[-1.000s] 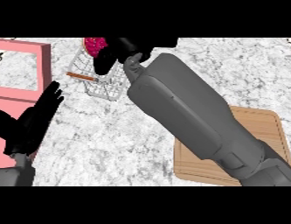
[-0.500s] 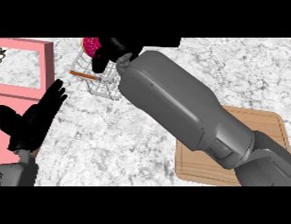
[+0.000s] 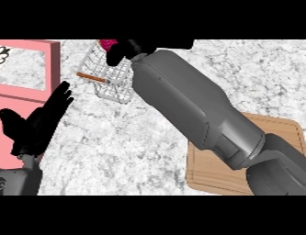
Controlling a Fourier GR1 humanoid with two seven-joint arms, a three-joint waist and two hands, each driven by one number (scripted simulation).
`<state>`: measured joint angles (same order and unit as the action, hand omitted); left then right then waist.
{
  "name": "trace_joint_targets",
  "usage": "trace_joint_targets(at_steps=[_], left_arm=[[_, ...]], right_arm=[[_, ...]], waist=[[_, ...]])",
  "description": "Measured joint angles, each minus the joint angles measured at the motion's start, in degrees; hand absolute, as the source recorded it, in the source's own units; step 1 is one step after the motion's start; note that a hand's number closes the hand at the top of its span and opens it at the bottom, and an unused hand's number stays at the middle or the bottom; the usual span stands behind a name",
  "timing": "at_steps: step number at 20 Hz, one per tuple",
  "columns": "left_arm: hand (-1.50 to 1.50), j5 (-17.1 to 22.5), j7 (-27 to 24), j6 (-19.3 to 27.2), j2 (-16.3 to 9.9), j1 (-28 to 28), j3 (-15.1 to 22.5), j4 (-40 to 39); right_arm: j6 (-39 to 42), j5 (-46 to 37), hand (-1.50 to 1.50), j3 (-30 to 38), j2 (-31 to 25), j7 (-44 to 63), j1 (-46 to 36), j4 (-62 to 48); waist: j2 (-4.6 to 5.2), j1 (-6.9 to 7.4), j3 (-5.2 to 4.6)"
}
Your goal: Pick the cupcake from the cutting board and place it in the tiered basket
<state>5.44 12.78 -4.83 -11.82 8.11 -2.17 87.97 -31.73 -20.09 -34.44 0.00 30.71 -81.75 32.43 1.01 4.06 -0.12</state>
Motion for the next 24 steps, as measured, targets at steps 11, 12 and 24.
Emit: trace_joint_targets(at_steps=[11, 12, 24], left_arm=[[0.00, -0.03, 1.01, -0.39, 0.27, 1.12, 0.23, 0.42], [0.00, -0.17, 1.20, -0.31, 0.27, 1.58, 0.23, 0.14], [0.00, -0.11, 0.33, -0.29, 0.51, 0.07, -0.38, 0.38]], right_arm=[[-7.16, 6.37, -1.50, -2.20, 0.00, -4.96, -1.26, -4.78], [-7.88, 7.15, -1.50, -2.05, 0.01, -5.50, -1.15, -4.80], [-17.54, 21.05, -1.50, 9.98, 0.00, -14.10, -0.80, -0.75]], waist=[[0.34, 1.45, -0.02], [0.36, 1.39, -0.02], [0.24, 0.59, 0.07]])
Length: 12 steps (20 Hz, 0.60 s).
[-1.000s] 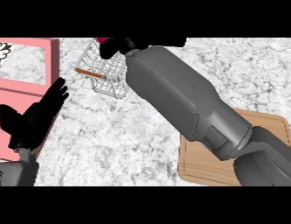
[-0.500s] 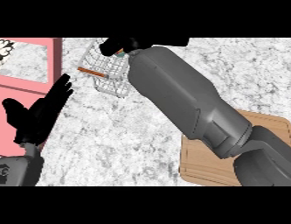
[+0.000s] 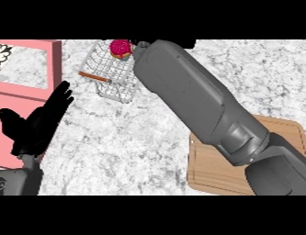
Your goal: Pick the cupcake from the cutting board and place it in the tiered basket
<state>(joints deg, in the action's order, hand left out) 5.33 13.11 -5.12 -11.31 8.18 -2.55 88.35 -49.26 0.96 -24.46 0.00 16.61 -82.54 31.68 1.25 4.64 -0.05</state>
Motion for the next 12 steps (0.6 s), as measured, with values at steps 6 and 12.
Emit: trace_joint_targets(at_steps=[6, 12], left_arm=[[0.00, -0.42, -0.72, 0.60, 0.36, -0.29, -0.48, -0.82], [0.00, 0.02, -1.79, 0.04, -0.55, -2.19, -2.13, -1.11]], right_arm=[[-2.42, 5.14, -1.50, 8.48, -1.18, -7.71, 1.69, 2.05], [-3.05, 6.58, -1.50, 13.74, -5.70, -11.85, 6.28, 5.68]], waist=[[-0.39, -1.97, 0.03], [-1.03, -3.78, 0.05]])
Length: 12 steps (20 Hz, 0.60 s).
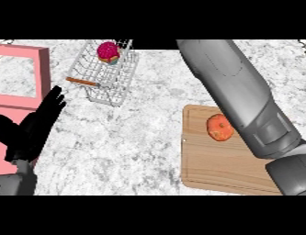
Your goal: Pick the cupcake from the cutting board and place it in the tiered basket
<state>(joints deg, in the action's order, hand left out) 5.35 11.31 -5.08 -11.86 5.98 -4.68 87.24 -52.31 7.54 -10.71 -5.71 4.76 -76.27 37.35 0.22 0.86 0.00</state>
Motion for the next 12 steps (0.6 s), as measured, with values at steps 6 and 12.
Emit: trace_joint_targets(at_steps=[6, 12], left_arm=[[0.00, 0.71, 1.88, 0.08, -0.36, -1.33, -0.87, 2.79], [0.00, 0.69, 1.32, -0.62, -0.27, -3.49, -1.08, 3.43]], right_arm=[[3.88, 0.79, -1.50, 2.71, -7.98, 0.79, 6.85, 7.31], [10.50, 1.80, -1.50, 4.60, -17.00, 4.17, 15.06, 17.55]], waist=[[-0.43, -1.05, 0.02], [-0.57, -1.55, 0.02]])
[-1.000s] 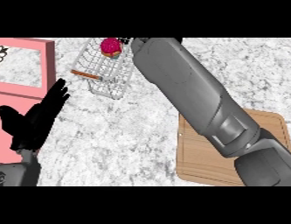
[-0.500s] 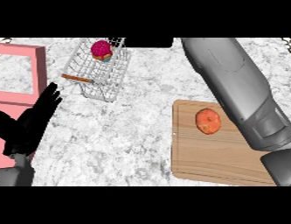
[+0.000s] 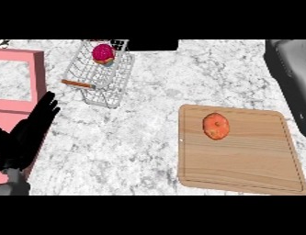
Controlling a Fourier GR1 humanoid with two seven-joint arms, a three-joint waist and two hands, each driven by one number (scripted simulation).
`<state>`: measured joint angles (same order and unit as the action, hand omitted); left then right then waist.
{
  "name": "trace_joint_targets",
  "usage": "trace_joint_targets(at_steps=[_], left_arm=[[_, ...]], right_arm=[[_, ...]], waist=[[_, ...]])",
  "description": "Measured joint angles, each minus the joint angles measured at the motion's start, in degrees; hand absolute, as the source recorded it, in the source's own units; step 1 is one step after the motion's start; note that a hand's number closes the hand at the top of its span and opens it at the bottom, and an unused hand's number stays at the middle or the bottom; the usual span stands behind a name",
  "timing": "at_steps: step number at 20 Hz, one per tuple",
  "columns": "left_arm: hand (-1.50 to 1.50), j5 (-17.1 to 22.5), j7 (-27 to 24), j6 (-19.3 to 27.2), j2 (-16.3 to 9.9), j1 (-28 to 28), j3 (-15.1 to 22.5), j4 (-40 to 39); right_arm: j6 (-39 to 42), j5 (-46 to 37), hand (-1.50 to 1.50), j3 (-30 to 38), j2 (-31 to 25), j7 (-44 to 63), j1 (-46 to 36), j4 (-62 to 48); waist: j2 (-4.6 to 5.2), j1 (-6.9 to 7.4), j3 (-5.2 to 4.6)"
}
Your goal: Pick the cupcake from the cutting board and place it in the tiered basket
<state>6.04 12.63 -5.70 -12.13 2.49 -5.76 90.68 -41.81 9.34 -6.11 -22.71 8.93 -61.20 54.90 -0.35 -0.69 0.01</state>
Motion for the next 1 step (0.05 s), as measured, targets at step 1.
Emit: trace_joint_targets(at_steps=[1], left_arm=[[0.00, -0.15, -0.25, 0.08, 0.26, 0.15, 0.05, -0.36]], right_arm=[[0.94, -0.04, -1.50, 0.30, -1.29, 0.78, 1.14, 1.57]], waist=[[0.03, 0.02, -0.01]])
